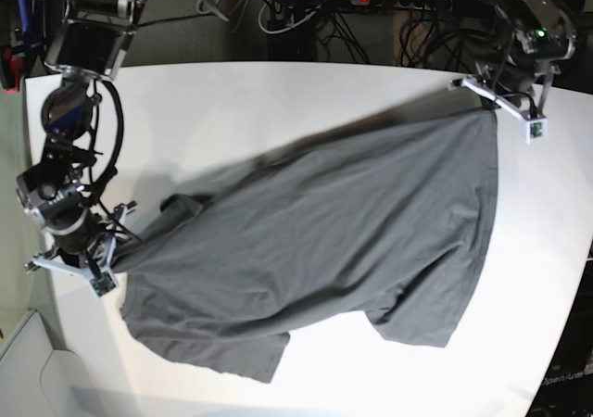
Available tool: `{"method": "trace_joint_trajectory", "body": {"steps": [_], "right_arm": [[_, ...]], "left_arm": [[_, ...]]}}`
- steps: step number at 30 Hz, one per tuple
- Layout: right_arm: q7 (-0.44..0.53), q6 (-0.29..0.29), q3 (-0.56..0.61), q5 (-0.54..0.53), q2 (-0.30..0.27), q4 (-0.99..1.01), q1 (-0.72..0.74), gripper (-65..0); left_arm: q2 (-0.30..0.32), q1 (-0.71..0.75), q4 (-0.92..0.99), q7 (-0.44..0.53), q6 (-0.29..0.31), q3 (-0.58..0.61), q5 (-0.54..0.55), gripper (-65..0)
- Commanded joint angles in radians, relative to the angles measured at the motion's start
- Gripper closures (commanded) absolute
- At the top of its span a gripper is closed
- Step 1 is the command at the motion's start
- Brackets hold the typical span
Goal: Layout the t-shirt on the table in an organized manner, then fold the t-shirt properly
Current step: 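Pull the shirt apart with both grippers, spreading it flat again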
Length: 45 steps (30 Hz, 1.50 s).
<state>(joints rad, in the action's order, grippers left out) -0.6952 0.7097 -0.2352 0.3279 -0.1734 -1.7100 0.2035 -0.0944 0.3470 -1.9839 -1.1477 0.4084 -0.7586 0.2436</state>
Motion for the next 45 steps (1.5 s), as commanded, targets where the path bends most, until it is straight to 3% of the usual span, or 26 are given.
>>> {"method": "trace_joint_trajectory", "body": {"steps": [1, 6, 13, 17, 22, 26, 33, 36, 45], "right_arm": [[0.018, -0.012, 0.001, -0.008, -0.021, -0.018, 0.014, 0.0], [0.018, -0.012, 0.033, -0.003, -0.068, -0.025, -0.051, 0.0], [0.018, -0.012, 0.113, -0.003, -0.194, -0.025, -0.151, 0.0], [0.018, -0.012, 0.116, -0.003, -0.229, -0.028, -0.175, 0.0], [0.018, -0.012, 0.115, -0.006, -0.292, -0.092, -0.200, 0.0], [-0.060, -0.012, 0.127, -0.009, -0.337, -0.149, -0.194, 0.0], [-0.125, -0.012, 0.310, -0.005, -0.429, -0.160, -0.235, 0.0], [-0.120, -0.012, 0.322, -0.005, -0.414, -0.141, -0.272, 0.0], [-0.120, -0.012, 0.297, -0.002, -0.219, -0.008, -0.158, 0.0]], "left_arm": [[0.011, 0.007, -0.012, 0.015, -0.003, -0.002, 0.021, -0.5], [0.023, 0.017, -0.013, 0.005, -0.003, 0.001, 0.049, -0.5], [0.025, 0.025, -0.013, 0.005, -0.003, 0.004, 0.044, -0.8], [0.026, 0.037, -0.012, 0.005, -0.003, 0.001, 0.041, -0.8], [0.064, 0.034, -0.010, 0.005, -0.003, 0.001, 0.046, -0.7], [0.080, 0.028, -0.010, 0.011, -0.003, 0.000, 0.047, -0.6], [0.097, 0.007, -0.008, 0.013, -0.003, 0.000, 0.046, -0.6], [0.097, 0.007, 0.013, 0.013, -0.003, 0.000, 0.046, -0.6], [0.115, 0.004, 0.031, 0.015, -0.003, 0.003, 0.047, -0.6]]}}
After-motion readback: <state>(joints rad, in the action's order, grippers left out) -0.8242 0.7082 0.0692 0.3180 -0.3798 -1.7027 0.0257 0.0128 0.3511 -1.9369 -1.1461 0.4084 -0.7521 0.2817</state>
